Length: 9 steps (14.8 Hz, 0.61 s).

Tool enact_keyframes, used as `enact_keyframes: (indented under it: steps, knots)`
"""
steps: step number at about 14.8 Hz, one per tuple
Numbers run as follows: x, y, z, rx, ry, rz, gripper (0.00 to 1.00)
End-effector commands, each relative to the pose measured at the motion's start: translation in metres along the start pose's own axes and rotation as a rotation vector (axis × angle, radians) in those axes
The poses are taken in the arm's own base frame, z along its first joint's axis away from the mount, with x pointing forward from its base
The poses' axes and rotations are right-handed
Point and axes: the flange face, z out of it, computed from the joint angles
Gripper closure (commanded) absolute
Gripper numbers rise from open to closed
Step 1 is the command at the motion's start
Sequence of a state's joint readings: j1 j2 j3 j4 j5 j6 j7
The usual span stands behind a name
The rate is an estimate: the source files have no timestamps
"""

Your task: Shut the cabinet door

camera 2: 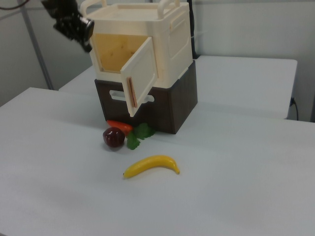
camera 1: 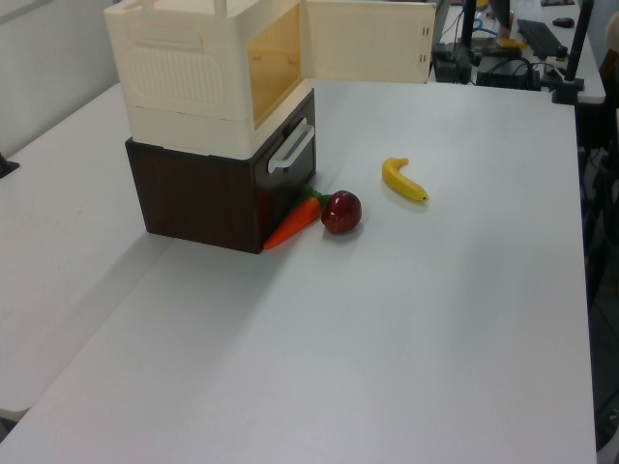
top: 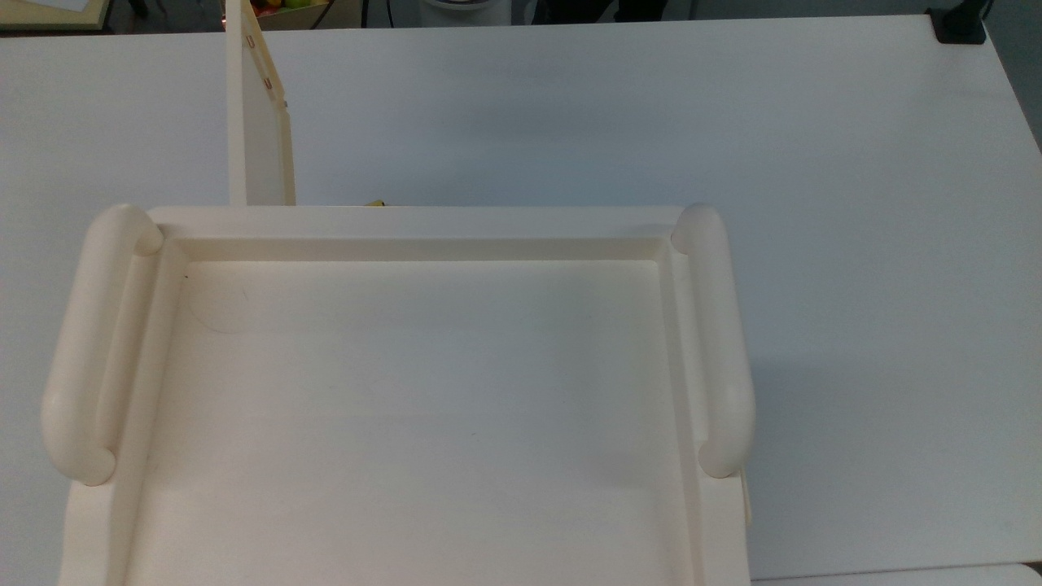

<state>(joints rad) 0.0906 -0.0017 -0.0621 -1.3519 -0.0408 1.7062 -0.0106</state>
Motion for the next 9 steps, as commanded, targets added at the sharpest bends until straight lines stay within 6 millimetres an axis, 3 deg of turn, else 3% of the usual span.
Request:
enact_keyframes:
  steps: [1, 4, 9]
  knots:
    - [0.013, 0.037, -0.019, -0.008, 0.153, 0.101, 1.00]
    - [0.013, 0.081, -0.017, -0.040, 0.197, 0.176, 1.00]
    - [0.013, 0.139, 0.033, -0.056, 0.136, 0.265, 1.00]
